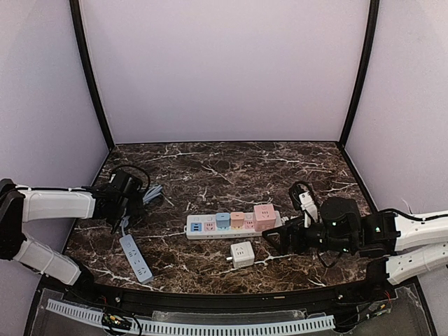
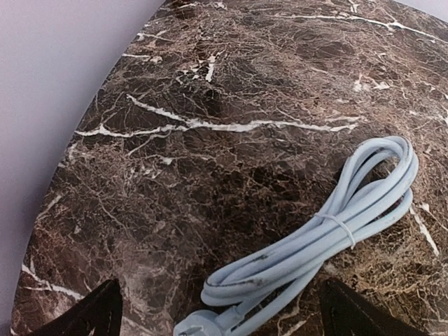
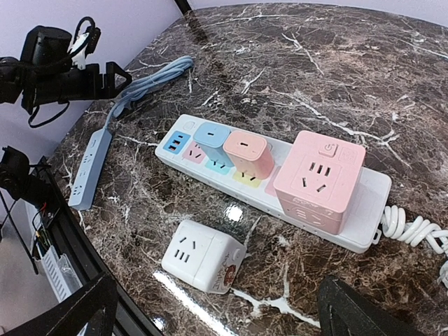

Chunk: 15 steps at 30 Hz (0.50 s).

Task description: Insert the plug

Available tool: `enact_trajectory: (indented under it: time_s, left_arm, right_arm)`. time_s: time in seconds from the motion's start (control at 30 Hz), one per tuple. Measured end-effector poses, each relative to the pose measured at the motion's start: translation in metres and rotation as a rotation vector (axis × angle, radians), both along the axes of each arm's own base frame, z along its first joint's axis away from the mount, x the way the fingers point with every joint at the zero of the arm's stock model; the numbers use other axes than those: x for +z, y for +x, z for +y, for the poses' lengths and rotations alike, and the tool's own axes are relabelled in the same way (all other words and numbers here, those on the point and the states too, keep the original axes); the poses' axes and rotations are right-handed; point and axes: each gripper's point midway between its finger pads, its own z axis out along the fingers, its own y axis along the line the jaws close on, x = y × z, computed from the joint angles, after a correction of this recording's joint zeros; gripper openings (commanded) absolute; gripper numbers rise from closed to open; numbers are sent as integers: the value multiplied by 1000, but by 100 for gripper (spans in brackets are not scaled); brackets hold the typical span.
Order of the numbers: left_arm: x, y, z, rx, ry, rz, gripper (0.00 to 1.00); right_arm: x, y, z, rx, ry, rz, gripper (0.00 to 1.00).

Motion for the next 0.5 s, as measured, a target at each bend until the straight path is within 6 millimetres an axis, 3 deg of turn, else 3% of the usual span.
enact_trajectory:
  time_s: [0.33, 0.5]
  left_arm:
    - [-29, 18, -3, -78, -197, 77, 92]
    - [-44, 22, -16, -137, -263, 119, 83]
  right_arm:
    - [0, 0, 0, 1, 1, 1, 99]
    - [0, 0, 0, 0, 1, 0, 99]
